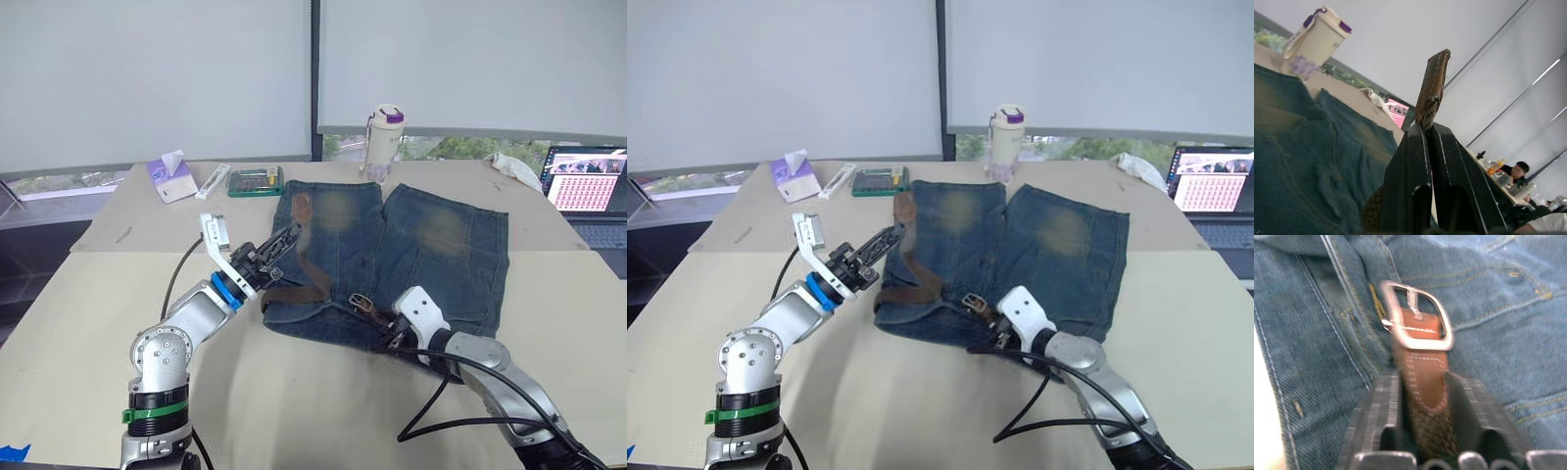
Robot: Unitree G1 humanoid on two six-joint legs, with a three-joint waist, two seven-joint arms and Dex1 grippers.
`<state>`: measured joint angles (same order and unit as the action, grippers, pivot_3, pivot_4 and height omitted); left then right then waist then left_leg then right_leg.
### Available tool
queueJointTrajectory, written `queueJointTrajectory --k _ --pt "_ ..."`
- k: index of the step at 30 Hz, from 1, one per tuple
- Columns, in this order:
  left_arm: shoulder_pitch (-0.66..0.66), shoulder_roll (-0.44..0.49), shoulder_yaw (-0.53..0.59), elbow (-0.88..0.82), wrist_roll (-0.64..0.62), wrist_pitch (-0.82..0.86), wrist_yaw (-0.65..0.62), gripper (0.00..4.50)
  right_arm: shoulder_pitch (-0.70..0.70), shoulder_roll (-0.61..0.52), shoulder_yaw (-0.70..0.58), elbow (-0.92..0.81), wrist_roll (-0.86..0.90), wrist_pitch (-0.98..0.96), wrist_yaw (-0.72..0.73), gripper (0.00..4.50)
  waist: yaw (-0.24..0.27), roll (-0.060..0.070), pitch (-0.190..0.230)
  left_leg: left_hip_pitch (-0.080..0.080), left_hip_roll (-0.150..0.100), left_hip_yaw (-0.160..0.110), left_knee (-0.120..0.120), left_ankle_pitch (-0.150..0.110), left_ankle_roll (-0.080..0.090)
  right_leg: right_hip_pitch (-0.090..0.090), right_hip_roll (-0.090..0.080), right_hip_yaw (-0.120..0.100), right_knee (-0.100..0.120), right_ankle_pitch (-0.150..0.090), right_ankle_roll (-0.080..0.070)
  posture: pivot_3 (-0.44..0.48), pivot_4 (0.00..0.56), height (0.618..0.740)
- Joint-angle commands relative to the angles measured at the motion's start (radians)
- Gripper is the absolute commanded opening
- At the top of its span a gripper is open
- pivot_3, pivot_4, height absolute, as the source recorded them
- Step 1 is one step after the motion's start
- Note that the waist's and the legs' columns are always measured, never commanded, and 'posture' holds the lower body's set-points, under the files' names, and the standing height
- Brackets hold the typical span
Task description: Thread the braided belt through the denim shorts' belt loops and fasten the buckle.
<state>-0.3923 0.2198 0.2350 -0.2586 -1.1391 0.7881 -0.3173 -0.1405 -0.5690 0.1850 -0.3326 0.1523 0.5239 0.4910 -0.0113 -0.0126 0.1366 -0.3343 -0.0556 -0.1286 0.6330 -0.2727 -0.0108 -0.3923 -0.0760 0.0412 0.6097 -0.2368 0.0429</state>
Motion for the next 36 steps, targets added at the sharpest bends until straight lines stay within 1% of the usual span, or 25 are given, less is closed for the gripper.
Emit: queueJointTrajectory --k 1,6,11,15,18,21,25,27,28,30,36 --pt "-0.022 0.006 0.025 -0.023 -0.007 -0.035 0.001 0.0 0.031 0.016 -0.022 -0.026 -0.012 0.02 -0.021 0.03 0.001 0.0 0.0 0.0 0.0 0.0 0.0 0.0 0.0 0.0 0.0 0.0 0.0 0.0 0.0 0.0 0.15 0.74" --pt "-0.041 0.002 0.102 0.016 -0.065 -0.079 -0.01 0.0 0.073 -0.009 0.005 -0.023 -0.052 0.013 0.0 0.03 0.001 0.0 0.0 0.0 0.0 0.0 0.0 0.0 0.0 0.0 0.0 0.0 0.0 0.0 0.0 0.0 0.15 0.74" --pt "-0.076 -0.003 0.2 0.068 -0.191 -0.091 0.025 0.0 0.083 -0.02 0.017 -0.014 -0.07 0.02 0.015 0.03 0.001 0.0 0.0 0.0 0.0 0.0 0.0 0.0 0.0 0.0 0.0 0.0 0.0 0.0 0.0 0.0 0.15 0.74" --pt "-0.08 -0.009 0.219 0.081 -0.233 -0.096 0.051 0.0 0.088 -0.017 0.021 -0.011 -0.081 0.017 0.023 0.03 0.005 -0.001 -0.001 0.0 0.0 0.0 0.0 0.0 0.0 0.001 0.0 0.0 0.0 0.0 0.0 0.0 0.15 0.74" --pt "-0.098 -0.023 0.259 0.106 -0.303 -0.117 0.097 0.0 0.093 -0.018 0.028 -0.005 -0.095 0.011 0.029 0.03 0.01 -0.003 -0.002 0.001 0.0 -0.001 0.0 0.0 0.0 0.002 -0.001 0.0 -0.001 0.0 0.0 0.0 0.15 0.74" --pt "-0.079 0.004 0.23 0.095 -0.288 -0.087 0.076 0.0 0.093 -0.011 0.023 -0.005 -0.1 -0.009 0.03 0.03 0.01 -0.003 -0.002 0.002 0.0 -0.001 0.0 0.0 0.0 0.002 0.0 0.0 -0.001 0.0 0.0 0.0 0.15 0.74" --pt "-0.038 0.043 0.142 0.059 -0.214 -0.046 0.027 0.0 0.093 0.031 -0.015 -0.015 -0.086 -0.113 0.016 0.03 0.01 -0.003 -0.002 0.002 0.0 0.0 0.0 0.002 -0.003 0.002 0.0 0.0 -0.001 0.0 0.0 0.0 0.15 0.74" --pt "-0.026 0.063 0.097 0.049 -0.153 -0.048 0.004 0.0 0.097 0.053 -0.035 -0.014 -0.078 -0.17 0.012 0.03 0.009 -0.003 -0.002 0.002 0.0 0.0 0.0 0.002 -0.003 0.002 0.0 0.0 0.0 0.0 0.0 0.0 0.15 0.74" --pt "-0.013 0.095 0.033 0.035 -0.062 -0.056 -0.025 0.0 0.101 0.073 -0.051 -0.016 -0.07 -0.215 0.005 0.03 0.009 -0.003 -0.002 0.002 0.0 0.0 0.0 0.002 -0.003 0.002 0.0 0.0 0.0 0.0 0.0 0.0 0.15 0.74" --pt "0.011 0.136 -0.057 0.012 0.058 -0.07 -0.076 0.0 0.11 0.102 -0.074 -0.017 -0.058 -0.275 -0.002 0.03 0.006 -0.003 -0.002 0.002 -0.001 0.002 -0.001 0.002 -0.003 0.002 0.001 0.0 0.0 0.0 0.0 0.0 0.15 0.74" --pt "0.038 0.179 -0.233 -0.002 0.273 -0.111 -0.18 0.0 0.115 0.199 -0.145 -0.008 -0.013 -0.378 -0.037 0.03 -0.003 -0.002 -0.002 0.002 0.0 0.001 -0.005 0.002 -0.003 -0.002 0.001 0.001 0.001 0.0 -0.001 0.0 0.15 0.74"
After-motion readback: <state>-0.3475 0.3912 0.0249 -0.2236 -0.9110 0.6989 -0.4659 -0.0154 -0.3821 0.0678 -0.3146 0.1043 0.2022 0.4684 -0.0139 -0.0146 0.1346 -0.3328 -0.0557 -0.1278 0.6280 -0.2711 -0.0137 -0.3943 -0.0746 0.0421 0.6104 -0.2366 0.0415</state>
